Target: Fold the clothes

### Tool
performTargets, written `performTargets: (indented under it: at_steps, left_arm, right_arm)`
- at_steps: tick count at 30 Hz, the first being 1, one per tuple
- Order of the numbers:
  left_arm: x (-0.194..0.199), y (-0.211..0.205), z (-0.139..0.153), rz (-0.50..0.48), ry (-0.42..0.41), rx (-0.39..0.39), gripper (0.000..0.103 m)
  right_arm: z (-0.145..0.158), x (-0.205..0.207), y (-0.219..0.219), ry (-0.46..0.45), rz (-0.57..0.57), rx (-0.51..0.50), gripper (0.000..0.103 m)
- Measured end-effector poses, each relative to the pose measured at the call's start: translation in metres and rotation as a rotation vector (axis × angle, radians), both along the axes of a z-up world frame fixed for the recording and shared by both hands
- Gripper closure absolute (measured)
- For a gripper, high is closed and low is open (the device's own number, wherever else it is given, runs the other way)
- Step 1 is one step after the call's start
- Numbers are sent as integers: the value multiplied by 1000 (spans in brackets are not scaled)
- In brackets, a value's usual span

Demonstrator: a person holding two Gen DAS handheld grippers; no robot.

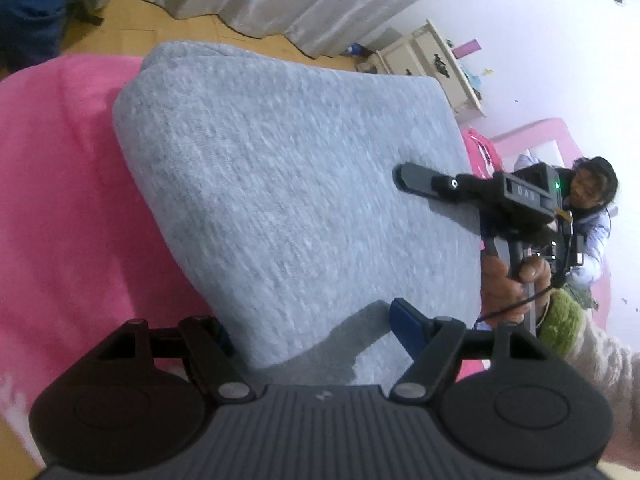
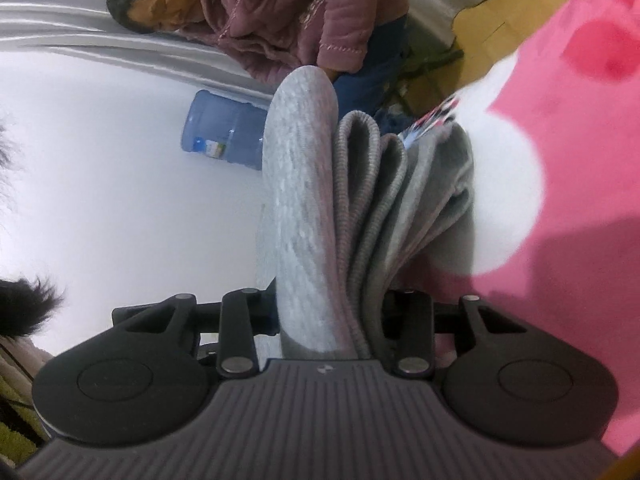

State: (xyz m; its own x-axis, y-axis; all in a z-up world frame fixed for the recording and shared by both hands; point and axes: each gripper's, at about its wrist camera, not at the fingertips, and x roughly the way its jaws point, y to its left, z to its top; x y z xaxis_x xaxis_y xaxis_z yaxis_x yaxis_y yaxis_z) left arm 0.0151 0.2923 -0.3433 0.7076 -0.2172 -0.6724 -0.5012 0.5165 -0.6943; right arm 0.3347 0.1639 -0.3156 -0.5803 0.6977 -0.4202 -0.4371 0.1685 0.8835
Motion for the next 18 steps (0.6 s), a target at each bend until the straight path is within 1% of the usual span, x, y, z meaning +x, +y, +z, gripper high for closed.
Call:
performTargets:
  at_steps: [2,3,5,6,7,8,9,10,12,13,14,15,16,18]
  left_arm:
    - [0,2,-7,14,12,-8,30]
    - [-2,2,-12,21,25,-8,33]
    - [-8,3,-18,24,50,-13,38]
    - [-11,4,-19,26,54,-15,38]
    - [-13,3,-16,25,61,-12,38]
    - [-16,1,-11,24,67,5,38]
    - [-22,-1,-5,27,72,32,38]
    - [-28,1,2,36,71,50,38]
    - [-41,7,16,72,66,88,37]
    - [-47,10,24,99,63,107,37]
    - [-53,14,31,127,60,126,37]
    - [-58,20,39,170,56,158,37]
    - [-63,25,48,213,52,191,37]
    - [-58,29,65,246,18,264,39]
  right_arm:
    - [-6,3,3,0,-7,-11,65]
    - [-12,1,5,5,-10,-17,65]
    - [-28,-1,11,1,-25,-57,61]
    - [-35,-1,14,-1,-32,-77,57]
    - [-43,-2,17,-4,-39,-97,56]
    - [-40,-3,17,-12,-44,-109,56]
    - [-37,-4,18,-20,-48,-120,53]
    - [-33,-5,19,-28,-52,-131,48]
    - [-13,-11,18,-131,-50,-157,43]
    - [-1,-12,14,-193,-77,-176,37]
    - [11,-12,9,-255,-106,-194,34]
    - [24,-12,-1,-314,-165,-194,27]
    - [37,-11,-11,-373,-226,-194,25]
    - [65,-18,-22,-503,-344,-129,25]
